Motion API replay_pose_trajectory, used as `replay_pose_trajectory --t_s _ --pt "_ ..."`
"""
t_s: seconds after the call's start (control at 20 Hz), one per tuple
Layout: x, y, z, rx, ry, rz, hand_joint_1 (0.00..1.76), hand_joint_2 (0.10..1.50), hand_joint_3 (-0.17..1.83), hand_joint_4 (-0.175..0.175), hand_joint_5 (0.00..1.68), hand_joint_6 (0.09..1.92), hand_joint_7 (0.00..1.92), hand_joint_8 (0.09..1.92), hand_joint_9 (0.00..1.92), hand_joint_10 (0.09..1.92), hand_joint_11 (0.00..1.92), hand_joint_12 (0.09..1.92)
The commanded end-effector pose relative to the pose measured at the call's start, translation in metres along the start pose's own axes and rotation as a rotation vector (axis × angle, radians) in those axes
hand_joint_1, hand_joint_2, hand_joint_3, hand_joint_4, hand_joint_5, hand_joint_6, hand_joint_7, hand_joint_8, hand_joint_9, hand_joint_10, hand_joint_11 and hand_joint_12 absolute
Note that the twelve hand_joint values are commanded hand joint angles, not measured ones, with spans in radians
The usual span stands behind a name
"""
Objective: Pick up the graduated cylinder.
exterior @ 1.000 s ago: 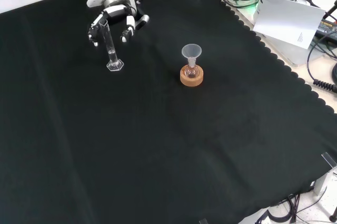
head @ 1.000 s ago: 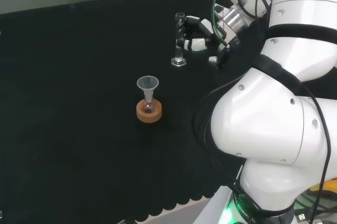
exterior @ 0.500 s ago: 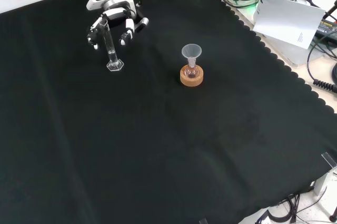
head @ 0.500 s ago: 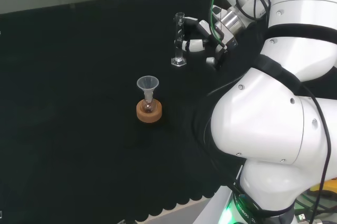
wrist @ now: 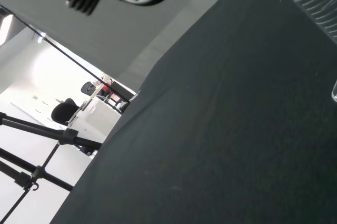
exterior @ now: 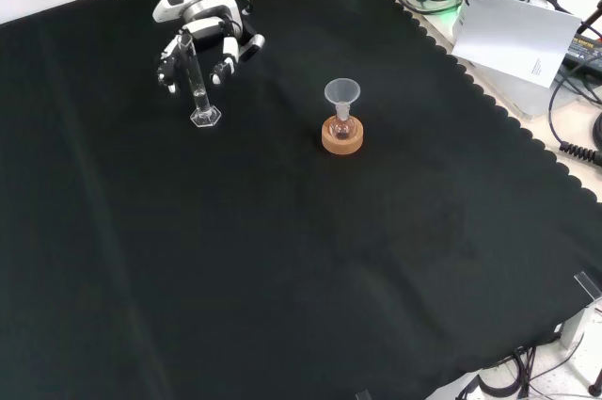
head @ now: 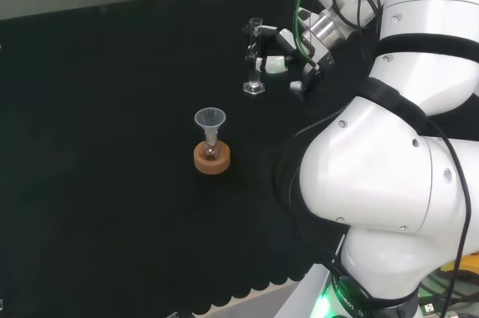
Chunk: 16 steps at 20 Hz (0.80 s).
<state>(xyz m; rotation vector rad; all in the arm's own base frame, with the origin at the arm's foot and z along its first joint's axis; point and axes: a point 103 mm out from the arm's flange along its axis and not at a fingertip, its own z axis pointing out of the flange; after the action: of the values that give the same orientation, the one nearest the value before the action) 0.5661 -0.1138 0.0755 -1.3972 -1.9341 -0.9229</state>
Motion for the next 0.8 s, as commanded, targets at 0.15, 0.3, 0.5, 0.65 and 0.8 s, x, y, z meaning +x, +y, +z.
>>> replay_pose_trajectory --t_s 0.15,0.3,0.5,0.65,0.8 --pt "0.0001 0.0025 0.0031 0.001 0.002 -0.001 0.95 0.74 0.59 -0.028 0.65 0.14 0.52 0.61 0.79 0.47 0.64 1.16" --pt "-0.0002 0.0029 0.0038 0.004 -0.002 0.000 0.95 0.76 0.57 -0.026 0.68 0.19 0.54 0.60 0.82 0.45 0.67 1.14" --pt "-0.0002 0.0058 0.0075 -0.008 -0.017 0.015 0.98 0.84 0.55 -0.022 0.72 0.36 0.60 0.59 0.92 0.38 0.78 1.07" --pt "0.0022 0.0085 0.0097 -0.015 -0.040 0.014 1.02 0.91 0.54 -0.018 0.78 0.48 0.70 0.59 1.03 0.32 0.91 1.00" --pt "0.0070 0.0106 0.0105 -0.027 -0.089 0.018 1.09 1.05 0.28 -0.090 0.84 0.96 0.87 0.59 1.15 0.28 1.08 0.91"
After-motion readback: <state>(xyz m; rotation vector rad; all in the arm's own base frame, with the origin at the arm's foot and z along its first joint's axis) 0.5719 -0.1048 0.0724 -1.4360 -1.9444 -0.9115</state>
